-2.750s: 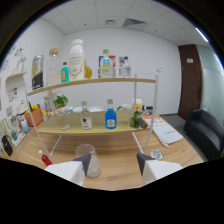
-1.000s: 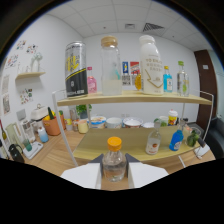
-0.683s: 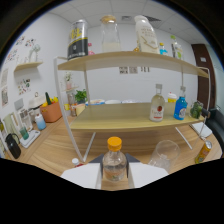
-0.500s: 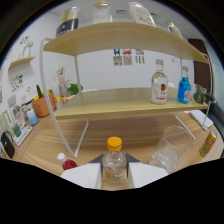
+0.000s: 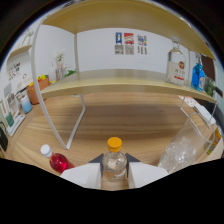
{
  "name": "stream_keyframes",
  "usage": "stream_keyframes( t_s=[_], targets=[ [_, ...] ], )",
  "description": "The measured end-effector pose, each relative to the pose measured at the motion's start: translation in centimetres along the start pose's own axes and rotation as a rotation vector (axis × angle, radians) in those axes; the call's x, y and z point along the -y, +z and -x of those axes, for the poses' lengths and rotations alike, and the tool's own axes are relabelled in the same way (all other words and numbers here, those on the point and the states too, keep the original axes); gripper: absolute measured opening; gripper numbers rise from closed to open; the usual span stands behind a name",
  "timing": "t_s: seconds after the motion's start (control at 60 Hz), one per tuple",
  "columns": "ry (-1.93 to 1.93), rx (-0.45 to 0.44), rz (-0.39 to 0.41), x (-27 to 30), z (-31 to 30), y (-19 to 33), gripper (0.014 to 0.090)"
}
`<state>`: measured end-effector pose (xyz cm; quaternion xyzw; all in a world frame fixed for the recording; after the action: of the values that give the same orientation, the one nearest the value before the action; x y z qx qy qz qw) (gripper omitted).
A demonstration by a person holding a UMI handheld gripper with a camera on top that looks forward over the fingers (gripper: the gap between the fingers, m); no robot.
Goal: Make me a cup of Vodka Sunrise.
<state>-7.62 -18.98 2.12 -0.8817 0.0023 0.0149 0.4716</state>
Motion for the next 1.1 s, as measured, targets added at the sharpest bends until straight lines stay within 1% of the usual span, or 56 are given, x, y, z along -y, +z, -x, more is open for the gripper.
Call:
stream_keyframes(
  t_s=[0.133,0.167,0.25,0.3,0.333,0.35,0.4,0.517,0.6,0.667,0.767,0.817,0.983,1.033,1.1],
  targets=[
    [-0.045,0.01,-0.002,-0.6,0.1,-0.4,0.0375],
    [-0.044,0.019,0.007,-0.9,0.2,-0.6,0.0392],
    [-0.025,0.035,0.01,-1.0,0.0,-1.2,0.053],
    [-0.025,0.04,-0.003,-0.5,-0.2,-1.9,0.0683],
    [-0.034,0.045,-0.015,0.1,-0.2,-2.6,0.0768],
    [-0.038,0.049,-0.02,0.4,-0.2,-3.0,0.08],
    [-0.048,0.057,-0.042,1.5,-0.2,-4.5,0.0853],
    [-0.045,0.077,-0.081,4.4,-0.1,-8.6,0.0861],
    [-0.024,0.075,-0.097,5.9,-0.5,-11.7,0.0861],
    [0.002,0.073,-0.124,7.1,-1.0,-14.1,0.0858],
    [0.027,0.054,-0.147,7.5,-2.6,-17.1,0.0858],
    [0.026,0.035,-0.154,7.3,-3.7,-18.2,0.0856],
    [0.036,-0.019,-0.132,5.9,-8.0,-20.4,0.0855],
    [0.037,-0.04,-0.127,6.1,-9.5,-20.9,0.0857],
    [0.042,-0.057,-0.144,7.8,-11.2,-21.5,0.0854]
  ],
)
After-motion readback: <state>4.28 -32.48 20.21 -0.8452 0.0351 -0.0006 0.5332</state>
